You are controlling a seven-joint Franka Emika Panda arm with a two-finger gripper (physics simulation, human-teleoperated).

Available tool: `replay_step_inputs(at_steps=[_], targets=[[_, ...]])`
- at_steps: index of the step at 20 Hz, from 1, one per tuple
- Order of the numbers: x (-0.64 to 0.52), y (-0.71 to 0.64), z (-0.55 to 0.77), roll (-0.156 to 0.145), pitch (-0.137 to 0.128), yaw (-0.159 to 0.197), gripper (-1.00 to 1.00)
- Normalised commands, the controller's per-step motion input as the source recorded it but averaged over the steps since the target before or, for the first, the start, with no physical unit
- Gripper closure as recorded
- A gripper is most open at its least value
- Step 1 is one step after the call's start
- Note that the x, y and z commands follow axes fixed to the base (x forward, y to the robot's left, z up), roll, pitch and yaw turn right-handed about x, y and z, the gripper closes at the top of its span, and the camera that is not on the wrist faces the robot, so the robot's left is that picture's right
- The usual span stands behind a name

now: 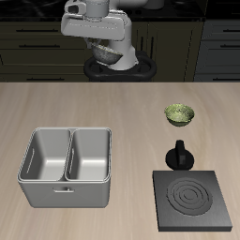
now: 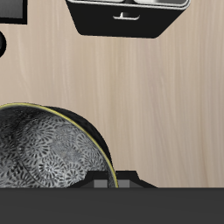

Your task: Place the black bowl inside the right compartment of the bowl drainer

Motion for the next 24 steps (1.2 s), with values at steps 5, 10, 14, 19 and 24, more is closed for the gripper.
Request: replay_step_inputs(at_steps=[5, 10, 14, 19, 24], targets=[[0.31, -0.18, 0.19, 0.004, 0.006, 0.005, 1.0], [0.33, -0.36, 0.26, -0.042, 0.011, -0.017, 1.0], [0.26, -0.47, 0.17, -0.022, 0.027, -0.054, 1.0], [0.23, -0.41, 0.1, -0.06, -0.001, -0.006, 1.0], [0.25, -0.29, 0.14, -0.023, -0.01, -0.004, 1.0]])
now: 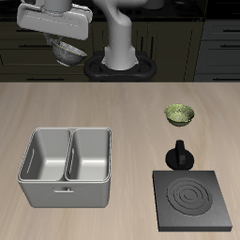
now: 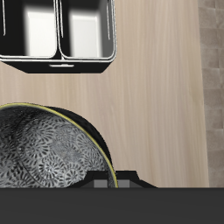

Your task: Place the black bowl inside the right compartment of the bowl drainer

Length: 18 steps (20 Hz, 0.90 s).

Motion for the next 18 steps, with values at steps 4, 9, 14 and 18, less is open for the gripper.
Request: replay_step_inputs(at_steps=[4, 9, 14, 18], targets=[[0.28, -0.18, 0.25, 0.074, -0.02, 0.008, 1.0], [0.25, -0.13, 0.03, 0.034, -0.001, 0.071, 1.0], [0.25, -0.2, -0.04, -0.005, 0.019, 0.028, 1.0], [0.32, -0.19, -0.12, 0.007, 0.02, 0.039, 1.0]])
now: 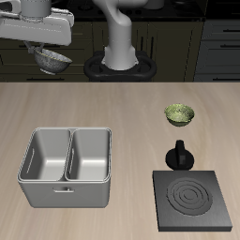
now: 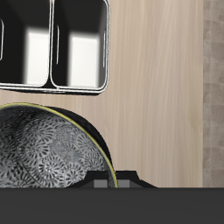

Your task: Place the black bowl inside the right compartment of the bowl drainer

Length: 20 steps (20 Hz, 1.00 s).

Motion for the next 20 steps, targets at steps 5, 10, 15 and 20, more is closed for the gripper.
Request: replay_step_inputs(at_steps=[5, 10, 15, 20], targets=[[0.2, -0.09, -0.06, 0.005, 0.007, -0.007, 1.0], [0.23, -0.15, -0.13, -0.03, 0.019, -0.004, 1.0], [0.36, -0.09, -0.24, -0.017, 0.033, -0.01, 1.0], [0.27, 0.06, -0.19, 0.001, 0.025, -0.009, 1.0]])
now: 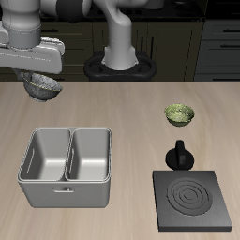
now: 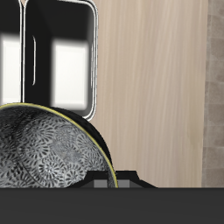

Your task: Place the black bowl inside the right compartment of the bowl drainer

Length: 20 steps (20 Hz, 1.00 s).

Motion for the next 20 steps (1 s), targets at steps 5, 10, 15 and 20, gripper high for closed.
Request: replay_step_inputs(at_steps=[5, 10, 15, 20], targets=[[0.27, 0.1, -0.11, 0.012, 0.014, -0.008, 1.0], [0.32, 0.0, -0.06, -0.008, 0.007, -0.019, 1.0], [0.24, -0.03, -0.02, -0.01, 0.004, -0.003, 1.0], [0.23, 0.03, -0.04, 0.0, 0.01, -0.013, 1.0]])
